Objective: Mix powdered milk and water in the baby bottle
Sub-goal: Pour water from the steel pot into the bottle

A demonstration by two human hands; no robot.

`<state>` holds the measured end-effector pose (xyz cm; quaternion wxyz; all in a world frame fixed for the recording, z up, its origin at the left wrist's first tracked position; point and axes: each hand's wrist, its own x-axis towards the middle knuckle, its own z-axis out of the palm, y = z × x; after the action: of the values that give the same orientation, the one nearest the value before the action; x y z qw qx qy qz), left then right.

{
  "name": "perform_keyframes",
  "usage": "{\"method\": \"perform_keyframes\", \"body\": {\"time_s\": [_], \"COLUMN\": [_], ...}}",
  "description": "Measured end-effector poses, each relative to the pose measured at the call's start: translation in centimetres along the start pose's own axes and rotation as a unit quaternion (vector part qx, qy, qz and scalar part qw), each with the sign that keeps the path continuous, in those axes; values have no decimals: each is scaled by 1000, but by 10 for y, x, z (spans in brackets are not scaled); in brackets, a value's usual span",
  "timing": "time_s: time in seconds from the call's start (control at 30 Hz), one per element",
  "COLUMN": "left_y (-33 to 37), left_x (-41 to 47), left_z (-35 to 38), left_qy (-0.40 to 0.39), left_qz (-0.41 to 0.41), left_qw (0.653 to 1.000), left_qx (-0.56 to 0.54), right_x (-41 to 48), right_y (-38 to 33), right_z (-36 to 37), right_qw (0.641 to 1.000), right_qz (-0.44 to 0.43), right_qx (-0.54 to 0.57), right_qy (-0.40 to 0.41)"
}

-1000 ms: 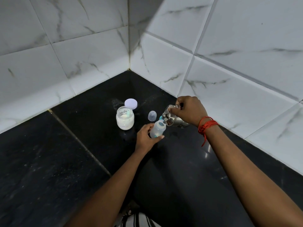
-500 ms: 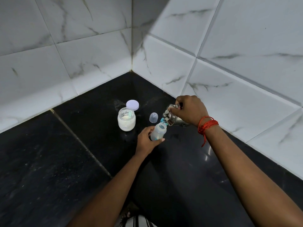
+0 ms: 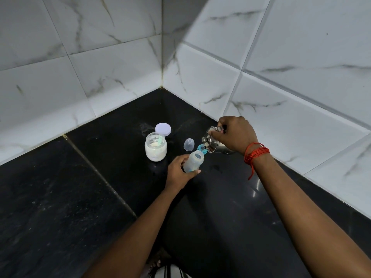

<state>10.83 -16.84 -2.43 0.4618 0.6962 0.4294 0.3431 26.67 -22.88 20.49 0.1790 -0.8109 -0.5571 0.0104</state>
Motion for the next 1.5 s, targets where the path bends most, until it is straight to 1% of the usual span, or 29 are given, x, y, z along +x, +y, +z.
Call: {"method": "perform_keyframes", "body": {"time_s": [0.23,0.43,0.6,0.77,0.93,1.27,1.5], "left_y": [6,8,9,12,12,7,7], "left_x": [9,14,9,2,1,0,5], "left_z": [-6,3,15,24,21,8,6], "left_qy": [7,26,0,-21,-37,-23,-10], "left_qz": [26,27,0,-6,-9,7,18], "left_qw": [1000,999,999,996,997,999,1000], "left_qx": [6,-22,-50,-82,-70,-22,-24], "right_x": [-3,-6,-5,-5,-4,-7,-8], "right_y": [2,1,2,4,7,14,13], "right_z": [1,-1,-3,-4,-4,2,-6], "right_qw": [1000,1000,1000,1000,1000,1000,1000], "right_qz": [3,2,-6,-4,-2,4,0], "right_qx": [3,5,3,-1,-1,-4,-18], "right_qy": [-3,-3,-1,1,5,-10,-6]}}
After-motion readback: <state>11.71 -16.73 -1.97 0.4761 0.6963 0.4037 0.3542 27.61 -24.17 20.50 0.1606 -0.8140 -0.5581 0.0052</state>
